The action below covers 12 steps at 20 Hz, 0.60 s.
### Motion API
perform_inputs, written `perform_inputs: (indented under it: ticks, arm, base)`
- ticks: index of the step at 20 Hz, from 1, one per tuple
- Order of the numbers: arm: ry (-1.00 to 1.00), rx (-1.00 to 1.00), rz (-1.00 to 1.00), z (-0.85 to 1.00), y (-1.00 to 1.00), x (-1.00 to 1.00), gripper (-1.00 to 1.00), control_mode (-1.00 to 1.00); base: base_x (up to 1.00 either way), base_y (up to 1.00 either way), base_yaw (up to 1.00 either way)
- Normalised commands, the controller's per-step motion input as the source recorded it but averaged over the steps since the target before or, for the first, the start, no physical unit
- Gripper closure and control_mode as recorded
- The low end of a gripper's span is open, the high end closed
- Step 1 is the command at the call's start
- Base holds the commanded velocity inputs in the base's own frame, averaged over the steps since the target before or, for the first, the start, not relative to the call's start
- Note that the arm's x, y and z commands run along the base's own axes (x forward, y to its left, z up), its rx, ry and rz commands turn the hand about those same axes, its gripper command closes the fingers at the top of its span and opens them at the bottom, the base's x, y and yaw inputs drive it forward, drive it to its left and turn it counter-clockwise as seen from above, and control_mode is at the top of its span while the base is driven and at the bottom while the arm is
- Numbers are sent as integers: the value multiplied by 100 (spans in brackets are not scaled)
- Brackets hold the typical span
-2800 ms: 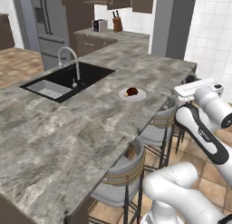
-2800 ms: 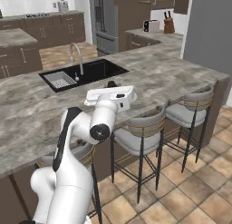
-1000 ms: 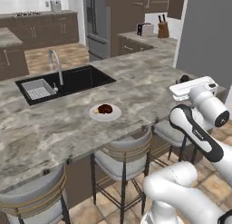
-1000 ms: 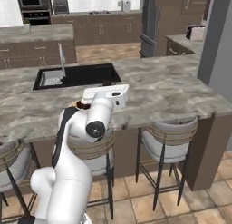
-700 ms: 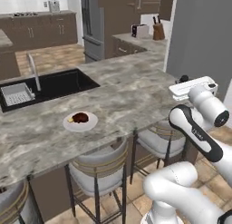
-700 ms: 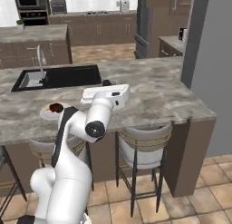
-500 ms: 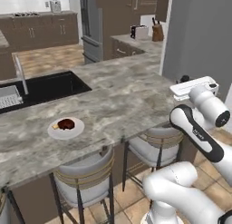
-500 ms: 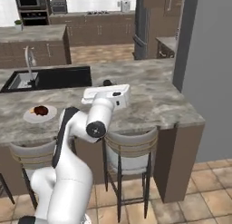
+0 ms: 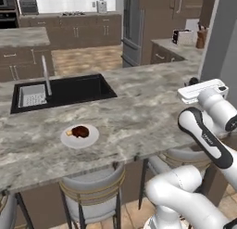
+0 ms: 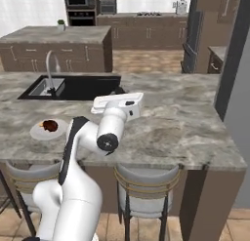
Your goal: Retrieve the shaker from the cabinet and place it next the steak on a plate on the dining table.
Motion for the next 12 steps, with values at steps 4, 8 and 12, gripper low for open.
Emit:
perform_inputs:
  ticks: [4, 8, 12]
  arm:
    - [0, 0, 0, 0, 0, 0, 100, 100]
    - [0, 0, 0, 0, 0, 0, 100, 100]
    - [0, 0, 0, 0, 0, 0, 100, 100]
  base:
    - [100, 7, 51]
    - [100, 4, 57]
    - [100, 10, 57]
